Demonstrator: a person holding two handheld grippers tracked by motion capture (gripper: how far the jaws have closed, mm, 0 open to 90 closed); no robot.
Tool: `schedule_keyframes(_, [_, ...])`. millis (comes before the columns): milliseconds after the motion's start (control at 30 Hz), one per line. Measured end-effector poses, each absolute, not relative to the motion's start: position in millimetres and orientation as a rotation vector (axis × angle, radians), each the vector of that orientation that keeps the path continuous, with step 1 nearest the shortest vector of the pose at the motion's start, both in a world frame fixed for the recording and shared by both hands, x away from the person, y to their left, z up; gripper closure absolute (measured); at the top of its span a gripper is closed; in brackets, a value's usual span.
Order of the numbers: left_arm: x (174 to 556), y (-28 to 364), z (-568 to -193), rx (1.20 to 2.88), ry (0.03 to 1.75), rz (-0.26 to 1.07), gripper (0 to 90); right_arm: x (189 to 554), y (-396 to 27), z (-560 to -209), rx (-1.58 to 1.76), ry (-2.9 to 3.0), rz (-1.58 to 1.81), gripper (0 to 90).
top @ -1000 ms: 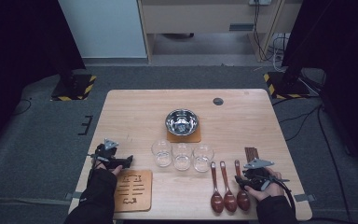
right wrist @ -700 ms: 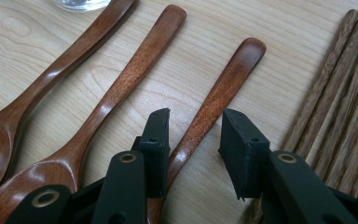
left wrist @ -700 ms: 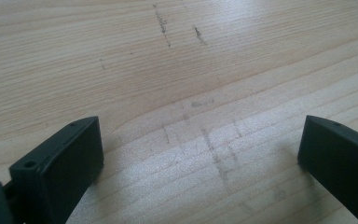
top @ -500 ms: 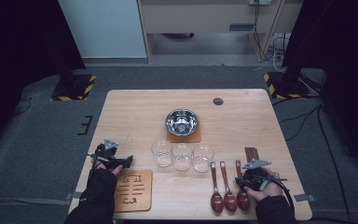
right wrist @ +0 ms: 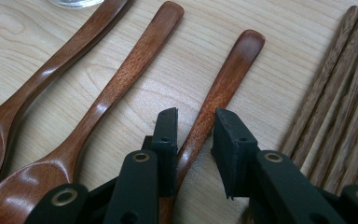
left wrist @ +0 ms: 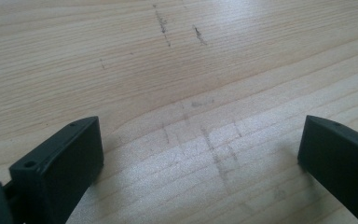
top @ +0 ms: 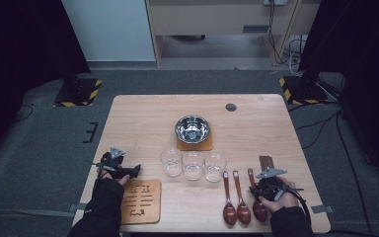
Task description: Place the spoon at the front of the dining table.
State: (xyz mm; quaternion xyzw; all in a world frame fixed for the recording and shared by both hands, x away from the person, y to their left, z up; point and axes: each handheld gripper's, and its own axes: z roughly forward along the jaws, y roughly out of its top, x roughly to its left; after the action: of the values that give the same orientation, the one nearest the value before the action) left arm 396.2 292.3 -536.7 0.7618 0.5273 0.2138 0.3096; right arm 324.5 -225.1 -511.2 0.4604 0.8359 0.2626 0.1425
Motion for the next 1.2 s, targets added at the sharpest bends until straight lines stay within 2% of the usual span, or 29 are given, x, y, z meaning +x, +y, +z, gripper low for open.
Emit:
schedule_keyframes(767, [396.2,292.3,-536.6,2.013,1.393,0.565,0.0,327.7,-220.5,-511.7,1.312,2.418,0.767,78.4])
schedule_keyframes(1200, [396.3,292.3,-536.7,2.013,1.393,0.565,0.0,320.8,-224.1,-507.2,1.315,2.394,0.797,71.7])
